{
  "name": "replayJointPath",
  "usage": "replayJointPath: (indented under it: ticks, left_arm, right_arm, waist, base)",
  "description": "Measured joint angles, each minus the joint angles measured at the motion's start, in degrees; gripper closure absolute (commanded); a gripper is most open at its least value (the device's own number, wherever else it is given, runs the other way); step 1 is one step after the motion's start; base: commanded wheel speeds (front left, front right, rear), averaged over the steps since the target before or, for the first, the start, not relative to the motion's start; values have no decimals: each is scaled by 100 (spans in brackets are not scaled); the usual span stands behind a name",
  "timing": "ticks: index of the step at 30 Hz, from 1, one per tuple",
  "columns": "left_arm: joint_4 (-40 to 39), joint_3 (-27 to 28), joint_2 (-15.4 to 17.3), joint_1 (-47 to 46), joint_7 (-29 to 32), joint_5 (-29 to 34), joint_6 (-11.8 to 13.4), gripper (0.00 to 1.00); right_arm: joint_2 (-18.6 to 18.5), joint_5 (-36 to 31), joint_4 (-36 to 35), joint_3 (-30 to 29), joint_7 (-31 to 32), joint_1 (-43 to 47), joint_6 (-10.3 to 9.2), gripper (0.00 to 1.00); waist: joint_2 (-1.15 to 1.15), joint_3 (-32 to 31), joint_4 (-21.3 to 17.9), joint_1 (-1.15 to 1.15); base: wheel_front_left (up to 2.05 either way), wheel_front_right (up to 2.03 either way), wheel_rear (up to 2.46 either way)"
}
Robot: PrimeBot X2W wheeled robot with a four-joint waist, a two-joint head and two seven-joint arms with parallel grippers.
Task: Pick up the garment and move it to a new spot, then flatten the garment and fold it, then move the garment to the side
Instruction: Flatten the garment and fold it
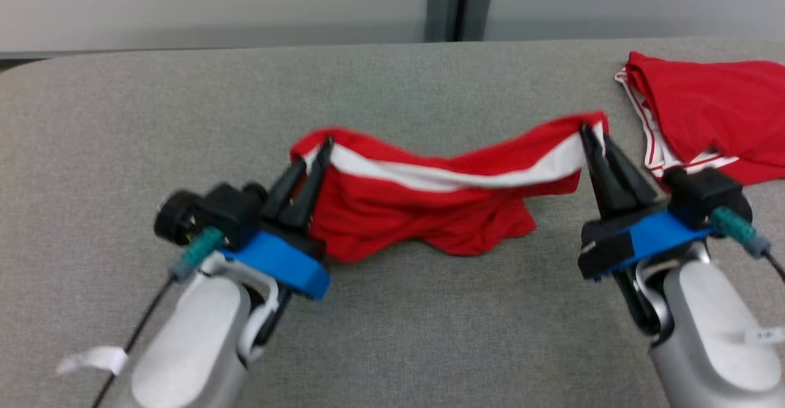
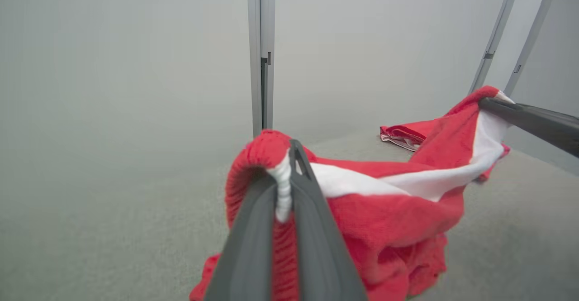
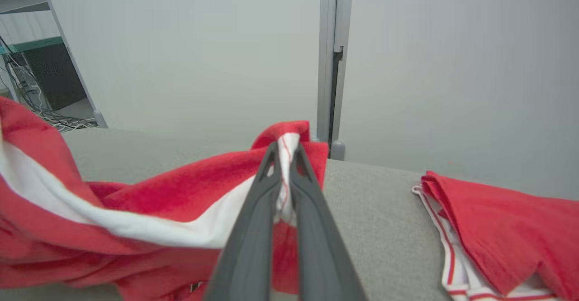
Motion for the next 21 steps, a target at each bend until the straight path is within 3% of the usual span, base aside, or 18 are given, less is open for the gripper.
replayJointPath:
  ticks: [5, 11, 12, 21]
  left_arm:
    - [27, 220, 278, -1788, 301, -129, -4, 100]
    - [249, 309, 402, -3437, 410, -302, -12, 100]
    - [399, 230, 408, -4063, 389, -357, -12, 100]
    - [1224, -171, 402, -5839, -40, -653, -32, 100]
  right_arm:
    - [-37, 42, 233, 13, 242, -1886, 0, 100]
    - [-51, 162, 671, -114, 383, -3489, -1, 100]
    - [-51, 237, 883, -146, 380, -4069, -1, 100]
    - [-18, 534, 1965, -232, 264, -5818, 0, 100]
  waist:
    - [0, 683, -142, 1]
    - [0, 1256, -202, 1]
    - [0, 1442, -190, 2]
    - [0, 1957, -136, 1]
  base:
    - [0, 0, 0]
    - [0, 0, 0]
    - [0, 0, 0]
    - [0, 0, 0]
